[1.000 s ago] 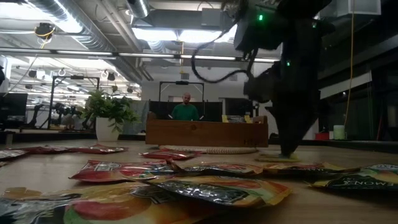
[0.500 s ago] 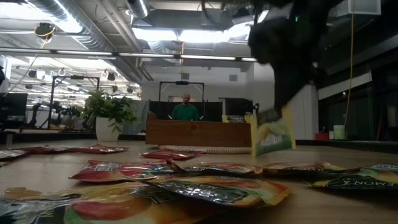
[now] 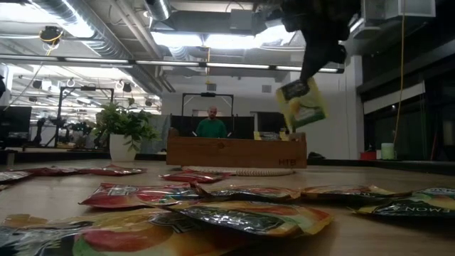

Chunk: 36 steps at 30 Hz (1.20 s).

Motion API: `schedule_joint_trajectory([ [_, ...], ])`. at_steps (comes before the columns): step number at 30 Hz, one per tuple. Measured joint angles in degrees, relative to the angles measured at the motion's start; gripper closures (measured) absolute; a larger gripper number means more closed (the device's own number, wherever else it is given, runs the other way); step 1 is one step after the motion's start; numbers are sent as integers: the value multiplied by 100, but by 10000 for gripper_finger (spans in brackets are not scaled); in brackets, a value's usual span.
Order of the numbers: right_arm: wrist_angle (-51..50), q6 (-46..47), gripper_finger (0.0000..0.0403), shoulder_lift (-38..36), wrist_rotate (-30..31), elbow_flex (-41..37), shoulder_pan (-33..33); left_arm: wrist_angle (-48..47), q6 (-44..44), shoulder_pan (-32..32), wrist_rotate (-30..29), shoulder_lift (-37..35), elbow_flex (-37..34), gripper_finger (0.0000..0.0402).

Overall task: Pick & Place Tea
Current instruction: Put the yellow tea bag into the right section of the wooden organizer

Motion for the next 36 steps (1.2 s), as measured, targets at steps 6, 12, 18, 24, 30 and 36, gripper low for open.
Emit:
schedule_joint_trajectory([
  [6,-45,-968,403,2,-294,61,-519,2,-4,1,0,1,0,350],
  [12,-43,-1622,403,2,-473,61,-885,0,-12,0,0,0,0,345],
  [18,9,-2003,403,2,-663,61,-1083,0,0,-1,-12,1,0,350],
  [24,171,-2364,403,2,-819,61,-1213,0,2,0,-20,1,0,346],
  [30,359,-2637,403,2,-967,61,-1348,0,2,68,-21,1,0,349],
  [36,453,-2892,403,2,-1186,61,-1457,1,2,98,-20,1,0,346],
])
